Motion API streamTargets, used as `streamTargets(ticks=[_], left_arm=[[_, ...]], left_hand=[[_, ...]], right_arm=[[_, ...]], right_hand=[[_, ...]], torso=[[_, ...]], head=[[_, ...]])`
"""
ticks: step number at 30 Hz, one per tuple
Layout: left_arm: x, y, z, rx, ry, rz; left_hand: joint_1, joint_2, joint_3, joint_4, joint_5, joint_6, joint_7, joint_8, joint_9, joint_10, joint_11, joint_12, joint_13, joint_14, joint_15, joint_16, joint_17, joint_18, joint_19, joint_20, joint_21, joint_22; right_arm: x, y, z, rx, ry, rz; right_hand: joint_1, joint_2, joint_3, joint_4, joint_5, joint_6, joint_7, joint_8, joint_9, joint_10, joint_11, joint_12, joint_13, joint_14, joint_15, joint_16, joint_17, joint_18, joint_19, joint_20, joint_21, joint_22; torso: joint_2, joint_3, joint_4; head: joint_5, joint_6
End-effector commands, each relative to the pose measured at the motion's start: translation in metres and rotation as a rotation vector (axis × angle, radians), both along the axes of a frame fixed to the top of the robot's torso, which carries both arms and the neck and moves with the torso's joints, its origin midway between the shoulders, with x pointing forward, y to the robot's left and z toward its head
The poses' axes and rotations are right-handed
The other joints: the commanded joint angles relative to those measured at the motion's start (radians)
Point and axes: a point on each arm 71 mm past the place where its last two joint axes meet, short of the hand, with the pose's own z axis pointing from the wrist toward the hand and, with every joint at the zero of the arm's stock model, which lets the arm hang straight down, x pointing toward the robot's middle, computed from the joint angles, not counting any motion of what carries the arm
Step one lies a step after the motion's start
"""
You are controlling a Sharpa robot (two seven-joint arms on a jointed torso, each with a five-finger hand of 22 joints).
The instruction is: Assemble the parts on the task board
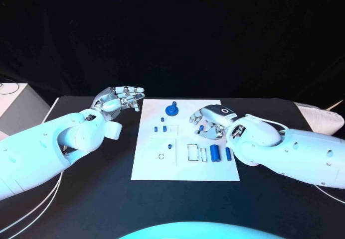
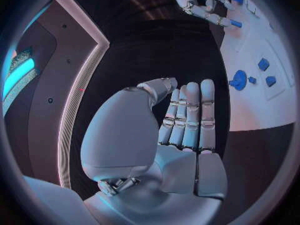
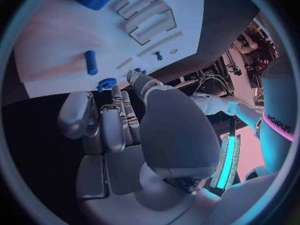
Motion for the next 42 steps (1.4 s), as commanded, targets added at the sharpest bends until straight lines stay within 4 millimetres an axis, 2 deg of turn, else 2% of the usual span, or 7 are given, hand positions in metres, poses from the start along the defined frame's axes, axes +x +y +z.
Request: streamTargets(ticks=[1, 4, 8, 11, 20, 30, 42], left_arm=[[-0.001, -0.003, 0.0, -0.014, -0.002, -0.022], [-0.002, -0.003, -0.001, -0.014, 0.0, -0.022], [-0.002, -0.003, -0.002, -0.015, 0.002, -0.024], [-0.003, -0.003, -0.002, -0.015, 0.002, -0.025], [-0.003, -0.003, -0.002, -0.015, 0.003, -0.025], [-0.003, -0.004, -0.002, -0.016, 0.004, -0.026], [-0.003, -0.003, -0.002, -0.014, 0.005, -0.024]], left_hand=[[0.008, 0.005, -0.004, -0.001, 0.002, 0.003, 0.003, 0.007, -0.001, -0.009, -0.002, 0.004, -0.001, -0.007, 0.003, -0.004, -0.002, 0.008, 0.003, -0.001, -0.004, -0.001], [0.008, 0.005, -0.004, -0.001, 0.002, 0.003, 0.003, 0.007, -0.001, -0.009, -0.002, 0.004, -0.001, -0.007, 0.003, -0.004, -0.002, 0.008, 0.003, -0.001, -0.004, -0.001], [0.008, 0.005, -0.004, -0.001, 0.002, 0.003, 0.003, 0.007, -0.001, -0.009, -0.002, 0.004, -0.001, -0.007, 0.003, -0.004, -0.002, 0.008, 0.003, -0.001, -0.004, -0.001], [0.008, 0.005, -0.004, -0.001, 0.002, 0.003, 0.003, 0.007, -0.001, -0.009, -0.002, 0.004, -0.001, -0.007, 0.003, -0.004, -0.002, 0.008, 0.003, -0.001, -0.004, -0.001], [0.008, 0.005, -0.004, -0.001, 0.002, 0.003, 0.003, 0.007, -0.001, -0.009, -0.002, 0.004, -0.001, -0.007, 0.003, -0.004, -0.002, 0.008, 0.003, -0.001, -0.004, -0.001], [0.008, 0.005, -0.004, -0.001, 0.002, 0.003, 0.003, 0.007, -0.001, -0.009, -0.002, 0.004, -0.001, -0.007, 0.003, -0.004, -0.002, 0.008, 0.003, -0.001, -0.004, -0.001], [0.007, 0.006, -0.007, 0.0, 0.002, 0.003, 0.002, 0.008, -0.002, -0.008, -0.002, 0.006, -0.001, -0.007, 0.003, -0.005, -0.003, 0.008, 0.004, -0.001, -0.006, -0.003]], right_arm=[[0.0, -0.006, 0.0, -0.032, 0.069, 0.026], [0.005, -0.018, 0.003, -0.077, 0.067, 0.013], [0.01, -0.026, 0.003, -0.126, 0.064, 0.001], [0.013, -0.027, 0.002, -0.152, 0.06, -0.002], [0.02, -0.022, 0.0, -0.185, 0.053, -0.007], [0.03, -0.009, -0.011, -0.196, 0.044, -0.011], [0.032, -0.004, -0.016, -0.21, 0.057, -0.014]], right_hand=[[-0.003, -0.017, 0.003, 0.006, 0.005, 0.007, -0.006, 0.002, -0.001, -0.001, 0.0, -0.003, -0.002, 0.038, -0.009, 0.006, 0.001, -0.002, 0.012, 0.001, 0.007, 0.002], [-0.01, -0.028, -0.014, 0.013, 0.005, 0.004, -0.015, 0.0, -0.004, -0.017, 0.001, -0.011, -0.003, 0.038, -0.008, 0.009, 0.002, -0.002, 0.011, 0.0, 0.007, 0.004], [0.004, -0.022, -0.067, 0.025, 0.005, 0.001, -0.027, -0.002, -0.008, -0.041, 0.005, -0.02, -0.001, 0.037, -0.004, 0.014, 0.002, -0.002, 0.009, 0.002, 0.004, 0.003], [0.016, -0.016, -0.094, 0.033, 0.004, -0.001, -0.031, -0.002, -0.01, -0.049, 0.007, -0.021, -0.001, 0.037, -0.003, 0.017, 0.003, -0.002, 0.008, 0.004, 0.001, 0.003], [0.031, -0.005, -0.106, 0.039, 0.004, 0.004, -0.036, -0.001, -0.012, -0.043, 0.006, -0.014, 0.001, 0.036, -0.003, 0.019, 0.003, -0.003, 0.01, 0.004, 0.006, 0.007], [0.042, 0.011, -0.081, 0.053, 0.002, 0.02, -0.03, 0.005, -0.014, -0.016, 0.001, 0.001, 0.002, 0.036, -0.007, 0.023, 0.001, -0.003, 0.013, 0.002, 0.014, 0.013], [0.039, 0.009, 0.004, 0.074, 0.001, 0.076, -0.02, 0.024, -0.013, 0.023, -0.005, 0.005, -0.001, 0.036, -0.012, 0.03, 0.001, -0.005, 0.016, -0.003, 0.023, 0.021]], torso=[[-0.002, -0.0002, -0.0044], [-0.003, 0.0016, -0.0059], [-0.002, 0.0002, -0.0038], [-0.002, -0.0004, -0.0036], [-0.001, -0.0017, -0.0036], [0.0, -0.0016, 0.0012], [-0.001, -0.0008, -0.0013]], head=[[-0.003, 0.004], [-0.002, 0.005], [-0.006, 0.006], [-0.006, 0.006], [-0.008, 0.005], [-0.009, 0.001], [-0.009, -0.004]])
